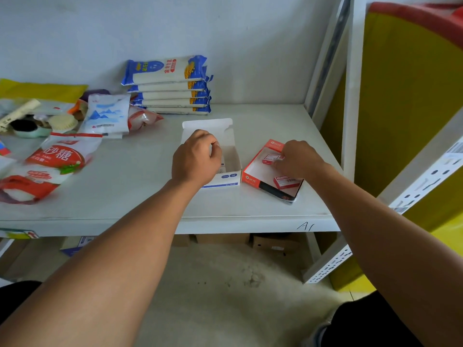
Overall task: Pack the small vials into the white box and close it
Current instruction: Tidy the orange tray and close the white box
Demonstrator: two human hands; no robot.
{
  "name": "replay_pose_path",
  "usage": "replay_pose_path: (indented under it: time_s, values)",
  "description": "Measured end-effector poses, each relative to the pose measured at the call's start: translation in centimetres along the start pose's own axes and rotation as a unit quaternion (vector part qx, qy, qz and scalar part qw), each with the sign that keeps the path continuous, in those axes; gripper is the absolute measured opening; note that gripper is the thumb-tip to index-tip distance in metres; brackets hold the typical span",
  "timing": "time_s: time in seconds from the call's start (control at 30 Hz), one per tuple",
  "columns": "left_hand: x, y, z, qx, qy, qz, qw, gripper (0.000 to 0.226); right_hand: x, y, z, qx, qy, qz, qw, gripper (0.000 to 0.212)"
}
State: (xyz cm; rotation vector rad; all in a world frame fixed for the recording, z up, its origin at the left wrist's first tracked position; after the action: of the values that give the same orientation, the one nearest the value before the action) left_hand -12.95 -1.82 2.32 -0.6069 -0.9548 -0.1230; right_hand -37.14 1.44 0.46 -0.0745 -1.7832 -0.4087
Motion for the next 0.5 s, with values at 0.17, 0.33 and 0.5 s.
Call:
replay_pose_path:
  time_s: [0.17, 0.33, 0.5]
  values:
    - [0.17, -0.34, 0.05, 0.004, -0.005, 0.001, 1.0, 0.016, -0.74, 0.16, 0.12, -0.003, -0.048, 0.031, 0.998, 0.044]
    - [0.16, -0.54, 0.19, 0.008, -0.006, 0.0, 1.0, 0.016, -0.87, 0.44, 0.42, 0.002, -0.07, 0.054, 0.996, 0.02]
    - [-0.07, -0.53, 0.42, 0.009, -0.002, -0.002, 1.0, 0.016, -0.72, 0.4, 0.8, 0.018, -0.088, 0.021, 0.996, 0.026]
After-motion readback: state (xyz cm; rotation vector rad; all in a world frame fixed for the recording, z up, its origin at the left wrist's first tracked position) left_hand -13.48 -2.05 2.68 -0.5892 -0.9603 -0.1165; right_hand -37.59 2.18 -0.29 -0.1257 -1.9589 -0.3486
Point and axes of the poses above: each hand's wrist, its own y-axis away from the middle knuckle, its own x-axis out of the back of the hand, z = x × y, the point moved 5 cm from there along -y, towards the middle knuckle, and after that the axes turned 11 degrees about -z, right-handed, at the moved point
